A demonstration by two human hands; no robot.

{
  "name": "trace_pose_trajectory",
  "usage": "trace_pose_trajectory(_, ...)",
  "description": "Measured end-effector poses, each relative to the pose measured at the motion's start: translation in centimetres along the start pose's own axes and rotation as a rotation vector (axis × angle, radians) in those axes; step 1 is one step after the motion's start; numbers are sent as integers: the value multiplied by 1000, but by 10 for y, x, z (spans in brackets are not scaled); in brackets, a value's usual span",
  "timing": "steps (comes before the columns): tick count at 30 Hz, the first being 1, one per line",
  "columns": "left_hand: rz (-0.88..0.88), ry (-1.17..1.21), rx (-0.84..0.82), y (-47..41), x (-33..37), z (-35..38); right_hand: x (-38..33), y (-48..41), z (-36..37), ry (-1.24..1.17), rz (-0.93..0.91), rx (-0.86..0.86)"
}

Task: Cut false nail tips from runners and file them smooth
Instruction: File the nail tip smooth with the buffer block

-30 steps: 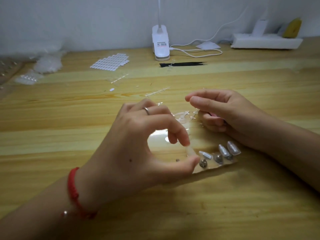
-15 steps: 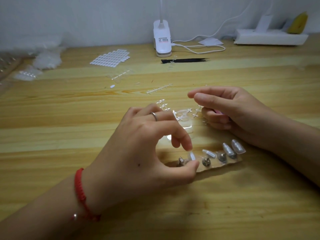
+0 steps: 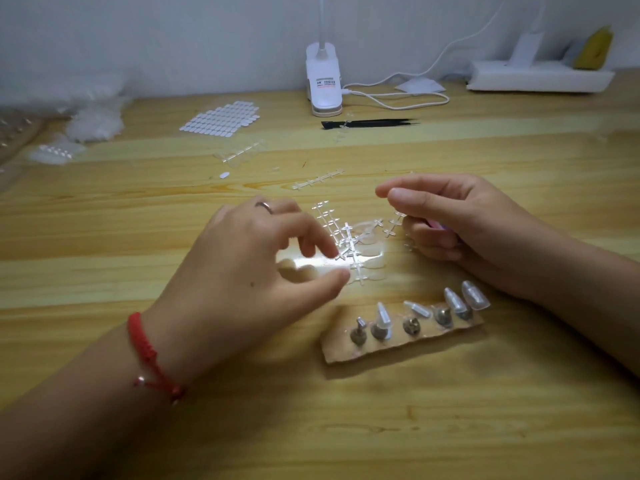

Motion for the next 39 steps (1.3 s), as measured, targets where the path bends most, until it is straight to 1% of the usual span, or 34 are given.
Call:
trace_pose_trajectory(1, 1, -80, -8, 0, 0, 5, 0, 0, 0, -3, 0, -1)
trace_pose_trajectory(3, -5, -153, -15, 0, 1, 10, 0, 0, 0, -5, 0, -2)
trace_pose_trajectory(8, 52, -194, 46, -1, 8, 8, 0, 0, -1, -3, -1, -5)
trace_pose_trajectory(11, 34, -44, 36, -2, 6, 8, 0, 0, -2, -15, -3, 15)
trace_pose_trajectory(15, -95, 313, 9, -12, -6, 2, 1, -2, -5, -27, -18, 21)
trace_pose_trajectory(16, -143, 415, -13, -16, -10, 1, 1, -2, -4, -34, -21, 8)
trace_pose_trajectory(18, -233, 623, -109, -23, -15, 7, 1, -2, -2, -18, -38, -31)
trace_pose_trajectory(20, -285, 737, -215, -28, -14, 18, -1, -2, 1, 77, -66, -74)
trace_pose_trajectory(22, -300, 793, -270, -30, -11, 27, -1, -2, -1, 161, -80, -58)
trace_pose_trajectory(25, -299, 861, -228, -31, -10, 27, 1, -2, -7, 157, -79, 12)
trace_pose_trajectory(28, -299, 865, -175, -31, -12, 23, 0, -2, -5, 119, -71, 0)
trace_pose_trajectory(31, -276, 871, -197, -31, -9, 23, 1, -2, -7, 169, -68, 17)
trace_pose_trajectory(33, -286, 856, -200, -31, -10, 23, 2, -2, -7, 144, -57, 30)
trace_pose_trajectory(37, -254, 850, -202, -31, -7, 22, 4, -2, -4, 85, -23, 0)
trace_pose_trajectory(39, -229, 858, -209, -30, -3, 22, 3, -1, 0, 43, -3, -48)
Point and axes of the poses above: each hand's wrist, its own y-axis away from the middle knuckle, its own z-axis out of the palm, x = y × z, the point moved 9 cm from there along -y, towards the middle knuckle, and after that the axes turned 14 degrees about -z, right-handed, at the moved point
